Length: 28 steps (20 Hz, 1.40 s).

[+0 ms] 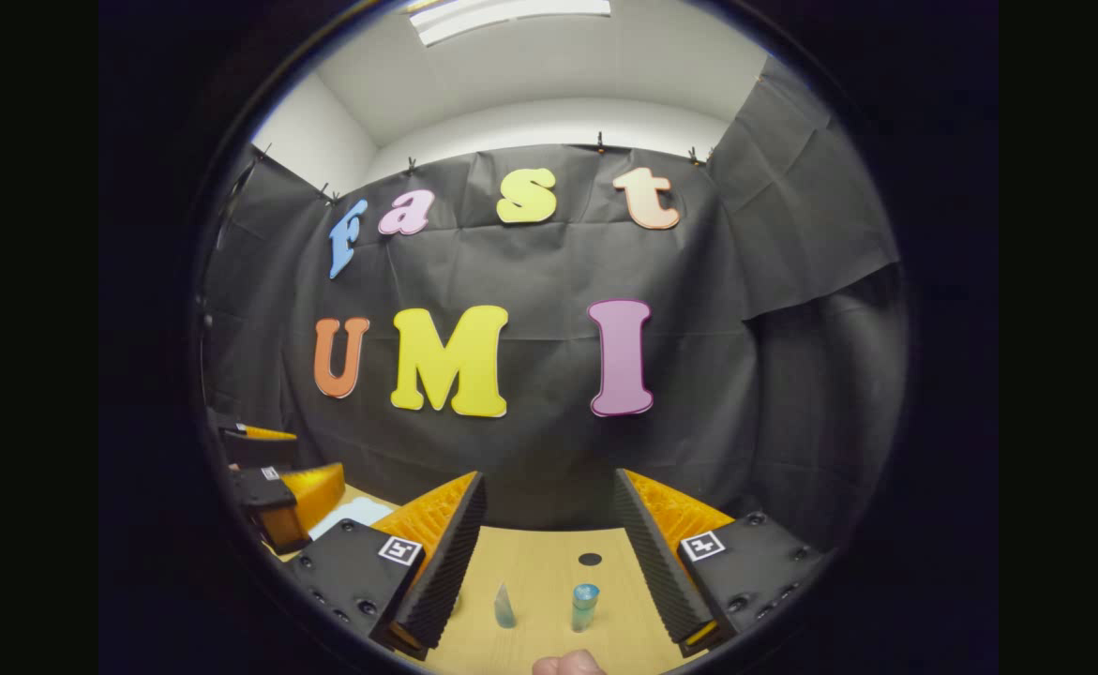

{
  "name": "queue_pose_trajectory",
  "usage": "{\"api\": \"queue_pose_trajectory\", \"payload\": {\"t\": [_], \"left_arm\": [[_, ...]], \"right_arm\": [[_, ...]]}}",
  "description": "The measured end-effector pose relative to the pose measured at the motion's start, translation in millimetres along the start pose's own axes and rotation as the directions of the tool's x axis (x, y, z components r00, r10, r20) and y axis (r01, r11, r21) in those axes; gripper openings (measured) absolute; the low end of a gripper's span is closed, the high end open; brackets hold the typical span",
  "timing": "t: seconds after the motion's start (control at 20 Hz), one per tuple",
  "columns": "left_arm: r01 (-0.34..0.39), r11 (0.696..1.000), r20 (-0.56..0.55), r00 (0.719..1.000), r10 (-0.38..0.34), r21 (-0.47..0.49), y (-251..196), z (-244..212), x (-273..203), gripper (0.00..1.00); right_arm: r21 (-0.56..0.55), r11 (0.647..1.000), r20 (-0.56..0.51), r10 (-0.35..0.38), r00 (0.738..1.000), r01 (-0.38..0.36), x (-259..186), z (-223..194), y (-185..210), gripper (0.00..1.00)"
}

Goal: First open the suitcase, pack the skin care products into it, and then close the suitcase.

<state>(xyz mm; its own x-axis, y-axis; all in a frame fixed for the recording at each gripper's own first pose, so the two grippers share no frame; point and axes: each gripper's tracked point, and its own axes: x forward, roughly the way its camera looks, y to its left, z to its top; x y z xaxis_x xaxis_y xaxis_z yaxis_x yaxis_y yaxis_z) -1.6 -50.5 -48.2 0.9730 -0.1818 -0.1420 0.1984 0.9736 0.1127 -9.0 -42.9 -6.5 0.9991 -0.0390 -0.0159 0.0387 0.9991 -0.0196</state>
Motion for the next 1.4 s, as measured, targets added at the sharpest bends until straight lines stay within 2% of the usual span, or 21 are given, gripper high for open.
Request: {"api": "queue_pose_trajectory", "payload": {"t": [0.1, 0.2, 0.35, 0.5, 0.65, 0.8, 0.9, 1.0, 1.15, 1.3, 1.35, 1.4], "left_arm": [[0.073, 0.994, -0.077, 0.995, -0.066, 0.085, -10.3, -25.5, 5.2, 0.98], [0.109, 0.986, -0.12, 0.988, -0.094, 0.129, -14.8, -41.6, 9.1, 0.98], [0.128, 0.981, -0.159, 0.982, -0.105, 0.145, -22.6, -55.6, 19.1, 0.96], [0.169, 0.945, -0.208, 0.972, -0.112, 0.28, -25.1, -70.6, 32.2, 0.96], [0.24, 0.879, -0.281, 0.951, -0.129, 0.412, -20.7, -103.5, 47.6, 0.96], [0.324, 0.772, -0.414, 0.906, -0.087, 0.547, -11.8, -152.3, 63.1, 0.95], [0.373, 0.708, -0.484, 0.874, -0.051, 0.6, -6.2, -182.0, 74.7, 0.93], [0.404, 0.648, -0.52, 0.854, -0.016, 0.645, -1.6, -202.8, 86.5, 0.93], [0.434, 0.583, -0.541, 0.841, 0.011, 0.687, -4.5, -221.5, 101.2, 0.91], [0.463, 0.516, -0.567, 0.822, 0.055, 0.721, -4.5, -239.3, 111.7, 0.79], [0.47, 0.505, -0.575, 0.815, 0.066, 0.724, -3.7, -244.0, 115.1, 0.78], [0.471, 0.492, -0.578, 0.811, 0.084, 0.732, -1.3, -247.3, 119.0, 0.71]], "right_arm": [[-0.009, 1.0, -0.017, -0.024, 1.0, 0.024, -1.7, -7.4, -15.1, 0.81], [-0.005, 0.999, -0.042, -0.053, 0.998, 0.053, -4.8, -17.4, -30.7, 0.8], [-0.026, 0.996, -0.088, -0.089, 0.992, 0.088, -7.8, -35.6, -49.5, 0.79], [-0.027, 0.994, -0.102, -0.104, 0.989, 0.101, -8.6, -36.8, -60.7, 0.81], [-0.041, 0.992, -0.093, -0.12, 0.988, 0.117, -4.9, -35.7, -67.8, 0.81], [-0.047, 0.991, -0.107, -0.131, 0.986, 0.127, -3.3, -40.1, -71.9, 0.81], [-0.06, 0.988, -0.113, -0.147, 0.983, 0.141, -5.0, -42.3, -78.9, 0.81], [-0.063, 0.983, -0.118, -0.18, 0.977, 0.173, -8.3, -44.3, -91.3, 0.81], [-0.062, 0.973, -0.139, -0.229, 0.963, 0.223, -11.6, -49.7, -106.2, 0.79], [-0.068, 0.965, -0.153, -0.26, 0.953, 0.252, -13.6, -52.5, -117.9, 0.81], [-0.072, 0.962, -0.152, -0.273, 0.95, 0.265, -14.8, -52.4, -122.2, 0.81], [-0.073, 0.958, -0.15, -0.285, 0.947, 0.277, -16.6, -51.5, -125.8, 0.81]]}}
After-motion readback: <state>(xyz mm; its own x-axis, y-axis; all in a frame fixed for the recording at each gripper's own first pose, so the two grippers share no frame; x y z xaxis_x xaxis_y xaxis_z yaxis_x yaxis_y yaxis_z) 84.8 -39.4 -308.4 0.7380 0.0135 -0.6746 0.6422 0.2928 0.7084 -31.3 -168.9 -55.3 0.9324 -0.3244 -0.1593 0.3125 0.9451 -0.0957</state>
